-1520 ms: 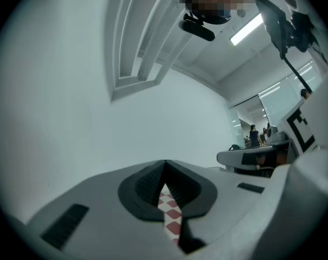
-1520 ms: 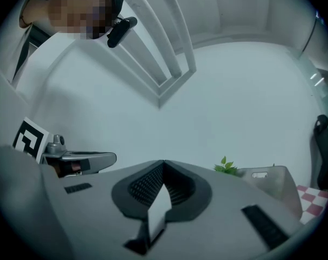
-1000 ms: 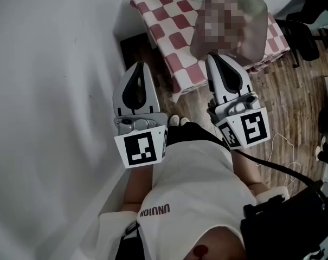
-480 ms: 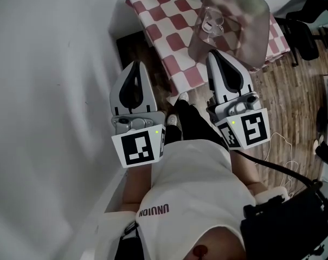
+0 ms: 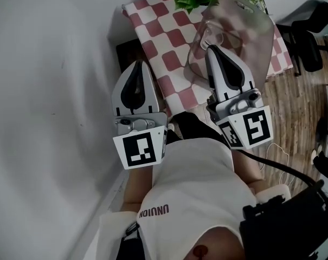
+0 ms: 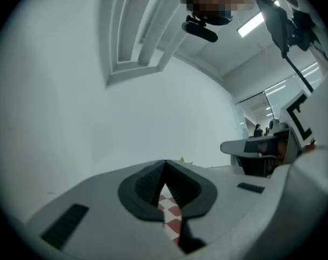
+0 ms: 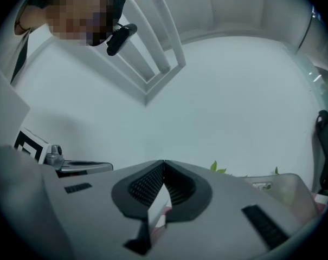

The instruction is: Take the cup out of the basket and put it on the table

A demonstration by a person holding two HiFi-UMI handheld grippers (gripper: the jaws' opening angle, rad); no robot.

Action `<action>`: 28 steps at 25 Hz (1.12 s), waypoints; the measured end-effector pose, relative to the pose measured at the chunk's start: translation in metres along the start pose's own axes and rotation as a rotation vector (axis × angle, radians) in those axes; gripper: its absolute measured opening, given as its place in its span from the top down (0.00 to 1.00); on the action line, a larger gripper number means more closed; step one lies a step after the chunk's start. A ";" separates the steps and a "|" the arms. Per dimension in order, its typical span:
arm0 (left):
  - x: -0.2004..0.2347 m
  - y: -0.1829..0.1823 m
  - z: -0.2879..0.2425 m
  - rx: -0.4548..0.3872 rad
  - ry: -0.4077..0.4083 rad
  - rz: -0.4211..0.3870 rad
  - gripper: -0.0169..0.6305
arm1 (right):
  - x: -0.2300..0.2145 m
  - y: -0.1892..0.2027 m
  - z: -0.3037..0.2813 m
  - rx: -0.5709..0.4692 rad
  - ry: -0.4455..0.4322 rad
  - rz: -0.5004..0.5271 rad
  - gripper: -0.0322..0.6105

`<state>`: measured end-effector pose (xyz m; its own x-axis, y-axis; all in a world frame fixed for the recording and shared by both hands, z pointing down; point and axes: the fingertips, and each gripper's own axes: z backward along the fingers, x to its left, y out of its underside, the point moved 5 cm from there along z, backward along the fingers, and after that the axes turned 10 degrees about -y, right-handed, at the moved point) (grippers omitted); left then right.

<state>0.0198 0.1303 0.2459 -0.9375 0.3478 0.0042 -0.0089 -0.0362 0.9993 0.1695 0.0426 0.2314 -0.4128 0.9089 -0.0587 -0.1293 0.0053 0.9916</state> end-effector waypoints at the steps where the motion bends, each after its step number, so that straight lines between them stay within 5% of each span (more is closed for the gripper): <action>1: -0.001 -0.001 -0.007 -0.003 -0.010 -0.001 0.96 | -0.007 -0.002 -0.005 -0.001 -0.009 0.002 0.92; 8: -0.015 -0.007 -0.040 -0.018 -0.068 -0.017 0.96 | -0.058 -0.019 -0.031 -0.029 -0.061 0.013 0.92; 17: -0.024 -0.006 -0.058 0.001 -0.092 -0.031 0.96 | -0.113 -0.013 -0.041 0.017 -0.019 0.024 0.92; 28: -0.005 -0.005 -0.106 -0.034 0.056 -0.056 0.96 | -0.144 0.020 -0.054 0.146 0.155 0.019 0.92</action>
<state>-0.0122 0.0292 0.2371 -0.9532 0.2973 -0.0548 -0.0729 -0.0503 0.9961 0.1782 -0.1110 0.2535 -0.5491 0.8345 -0.0460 0.0066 0.0594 0.9982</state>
